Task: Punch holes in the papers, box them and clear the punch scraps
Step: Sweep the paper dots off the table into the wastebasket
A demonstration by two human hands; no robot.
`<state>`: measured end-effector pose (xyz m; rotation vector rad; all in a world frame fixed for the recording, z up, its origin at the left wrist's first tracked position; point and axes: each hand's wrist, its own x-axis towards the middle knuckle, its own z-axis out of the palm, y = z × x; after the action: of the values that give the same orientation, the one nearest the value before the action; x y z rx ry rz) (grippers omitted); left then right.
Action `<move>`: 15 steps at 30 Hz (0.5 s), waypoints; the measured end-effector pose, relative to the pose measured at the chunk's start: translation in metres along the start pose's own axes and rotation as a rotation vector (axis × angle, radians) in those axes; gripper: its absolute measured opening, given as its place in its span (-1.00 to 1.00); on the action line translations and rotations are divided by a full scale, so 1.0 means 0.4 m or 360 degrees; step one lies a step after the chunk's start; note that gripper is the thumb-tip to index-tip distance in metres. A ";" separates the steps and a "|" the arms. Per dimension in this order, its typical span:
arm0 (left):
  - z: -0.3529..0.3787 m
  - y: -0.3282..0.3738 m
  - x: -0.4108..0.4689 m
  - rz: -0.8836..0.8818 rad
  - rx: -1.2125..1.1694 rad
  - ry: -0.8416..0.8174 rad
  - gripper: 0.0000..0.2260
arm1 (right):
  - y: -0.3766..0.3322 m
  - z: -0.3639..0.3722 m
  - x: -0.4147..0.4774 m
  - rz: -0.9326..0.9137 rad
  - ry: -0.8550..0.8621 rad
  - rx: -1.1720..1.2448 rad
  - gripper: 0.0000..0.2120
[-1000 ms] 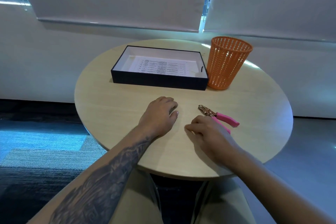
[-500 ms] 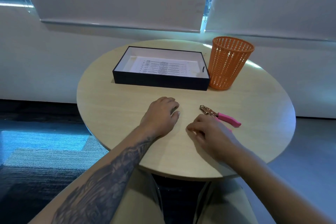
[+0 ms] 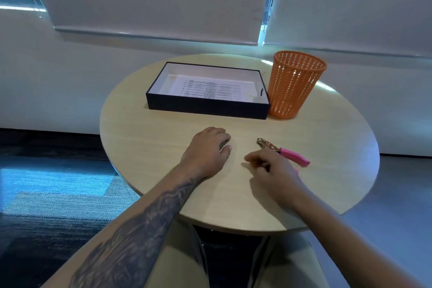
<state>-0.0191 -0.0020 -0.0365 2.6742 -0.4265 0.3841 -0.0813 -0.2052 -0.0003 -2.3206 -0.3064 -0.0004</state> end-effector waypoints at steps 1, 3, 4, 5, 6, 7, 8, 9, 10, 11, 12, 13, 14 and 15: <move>0.000 0.000 0.000 -0.0003 0.0000 0.0005 -0.70 | 0.000 -0.006 0.001 0.0120 -0.0016 0.0160 -0.76; -0.001 -0.001 0.000 -0.0005 -0.0001 0.0011 -0.70 | 0.006 -0.015 0.010 0.0256 -0.0023 0.0373 -0.76; 0.000 -0.002 -0.002 -0.0005 -0.0001 0.0012 -0.70 | 0.009 -0.019 0.014 0.0290 -0.0024 0.0452 -0.78; 0.000 -0.001 0.000 -0.0001 0.0000 0.0015 -0.70 | 0.010 -0.025 0.019 0.0320 -0.0021 0.0541 -0.80; 0.001 -0.002 -0.001 -0.0004 -0.0002 0.0013 -0.71 | 0.010 -0.028 0.024 0.0357 -0.0031 0.0643 -0.81; 0.000 -0.002 -0.002 -0.0005 -0.0005 0.0012 -0.71 | 0.009 -0.032 0.028 0.0389 -0.0048 0.0759 -0.82; 0.000 -0.002 -0.002 -0.0003 -0.0006 0.0015 -0.71 | 0.010 -0.036 0.031 0.0414 -0.0064 0.0878 -0.83; 0.000 -0.002 -0.002 0.0002 -0.0005 0.0021 -0.71 | 0.012 -0.039 0.033 0.0433 -0.0079 0.0988 -0.82; 0.000 -0.002 -0.002 0.0003 -0.0007 0.0025 -0.71 | 0.013 -0.042 0.036 0.0448 -0.0092 0.1075 -0.82; 0.000 -0.002 -0.002 0.0002 -0.0010 0.0028 -0.71 | 0.017 -0.043 0.037 0.0451 -0.0099 0.1144 -0.82; 0.001 0.000 -0.002 -0.0001 -0.0014 0.0028 -0.71 | 0.023 -0.045 0.038 0.0450 -0.0099 0.1192 -0.83; 0.000 0.000 -0.002 -0.0006 -0.0017 0.0025 -0.71 | 0.026 -0.045 0.039 0.0447 -0.0096 0.1227 -0.84; -0.001 0.000 -0.002 -0.0008 -0.0020 0.0025 -0.71 | 0.028 -0.046 0.038 0.0446 -0.0088 0.1251 -0.86; -0.002 0.001 -0.002 -0.0004 -0.0022 0.0028 -0.71 | 0.030 -0.046 0.038 0.0441 -0.0077 0.1275 -0.88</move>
<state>-0.0201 -0.0020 -0.0359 2.6561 -0.4192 0.4019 -0.0623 -0.2229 0.0055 -1.5476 0.0083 0.2674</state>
